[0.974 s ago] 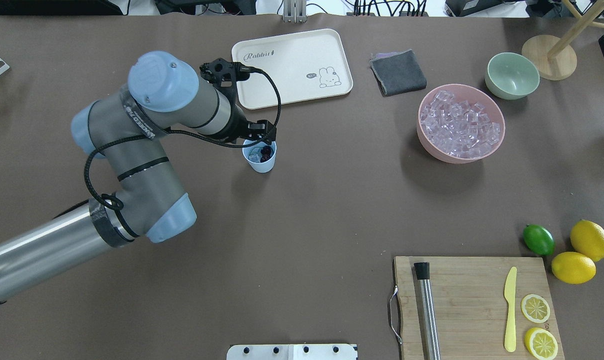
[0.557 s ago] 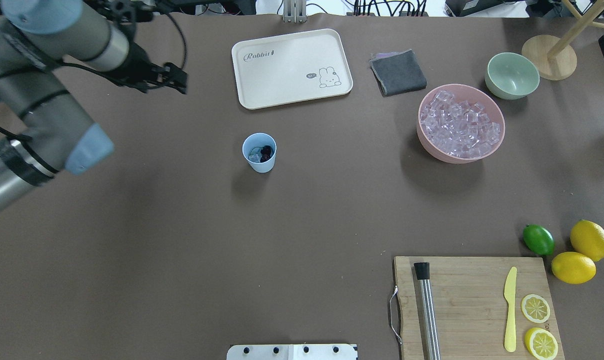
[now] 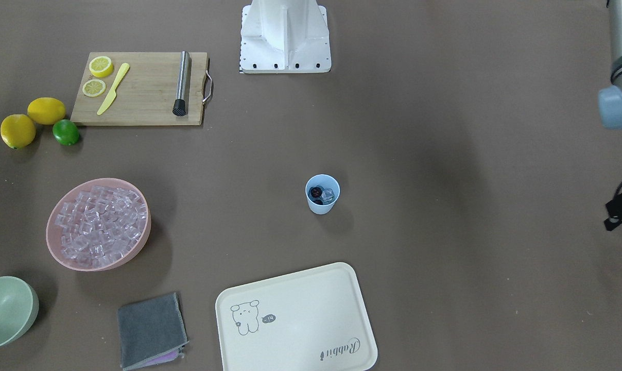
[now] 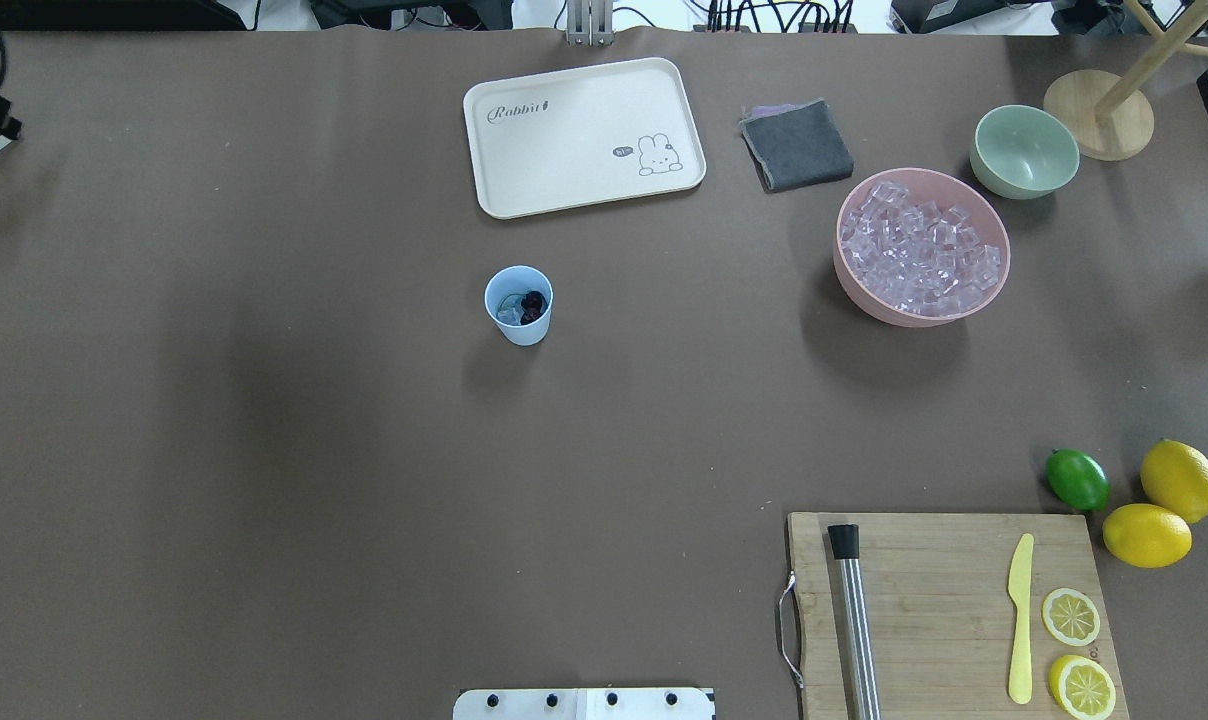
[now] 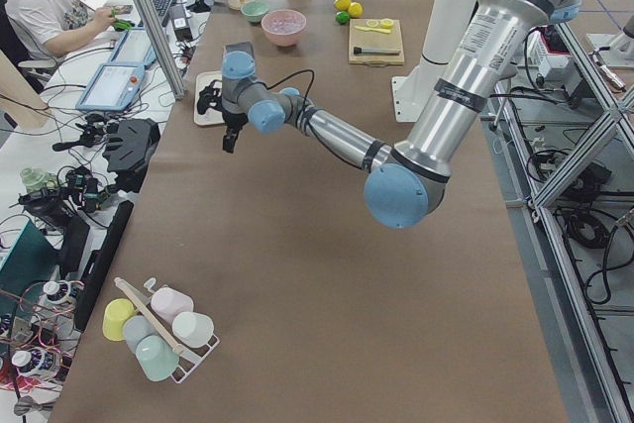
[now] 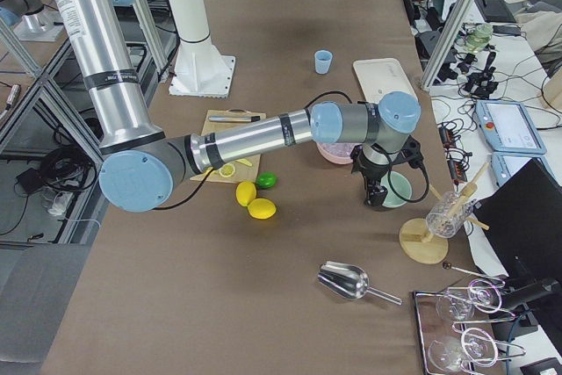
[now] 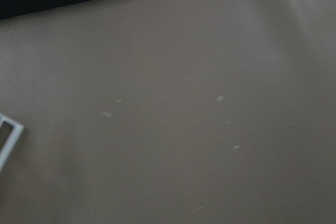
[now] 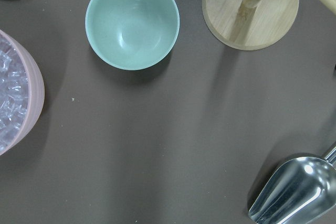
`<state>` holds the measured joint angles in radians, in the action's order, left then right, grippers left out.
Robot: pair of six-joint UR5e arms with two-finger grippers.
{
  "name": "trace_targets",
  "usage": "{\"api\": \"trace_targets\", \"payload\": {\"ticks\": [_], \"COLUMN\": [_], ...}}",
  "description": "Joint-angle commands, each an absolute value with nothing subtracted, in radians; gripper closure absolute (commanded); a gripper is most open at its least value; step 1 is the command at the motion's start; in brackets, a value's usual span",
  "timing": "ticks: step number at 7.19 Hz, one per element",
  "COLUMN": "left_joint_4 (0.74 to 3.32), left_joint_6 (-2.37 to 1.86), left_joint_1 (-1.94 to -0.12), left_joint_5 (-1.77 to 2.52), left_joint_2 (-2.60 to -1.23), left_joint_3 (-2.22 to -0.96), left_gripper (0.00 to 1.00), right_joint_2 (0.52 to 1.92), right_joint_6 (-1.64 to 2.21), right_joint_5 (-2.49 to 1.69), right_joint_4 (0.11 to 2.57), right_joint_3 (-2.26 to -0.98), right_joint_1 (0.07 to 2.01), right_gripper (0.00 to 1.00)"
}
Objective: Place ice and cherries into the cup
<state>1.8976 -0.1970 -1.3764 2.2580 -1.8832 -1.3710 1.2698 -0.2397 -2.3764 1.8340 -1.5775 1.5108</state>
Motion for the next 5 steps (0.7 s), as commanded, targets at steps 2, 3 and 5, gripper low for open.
{"api": "trace_targets", "payload": {"ticks": [2,3,5], "left_joint_4": [1.904,1.890,1.858], "left_joint_6": [-0.090,-0.094,-0.091], "left_joint_1": [-1.476,-1.497,-1.499], "left_joint_5": [2.346,2.347,2.342], "left_joint_2": [-1.795,-1.804,-1.810], "left_joint_3": [-1.328,-1.351,-1.356], "left_gripper": [0.02,0.02,0.02], "right_joint_2": [1.259,1.261,1.261], "right_joint_6": [-0.239,-0.239,-0.239], "right_joint_5": [-2.362,-2.355,-2.353], "right_joint_4": [1.836,1.835,1.835], "right_joint_3": [-1.568,-1.568,-1.583], "right_joint_1": [1.508,1.511,1.511], "right_gripper": [0.01,0.01,0.01]}}
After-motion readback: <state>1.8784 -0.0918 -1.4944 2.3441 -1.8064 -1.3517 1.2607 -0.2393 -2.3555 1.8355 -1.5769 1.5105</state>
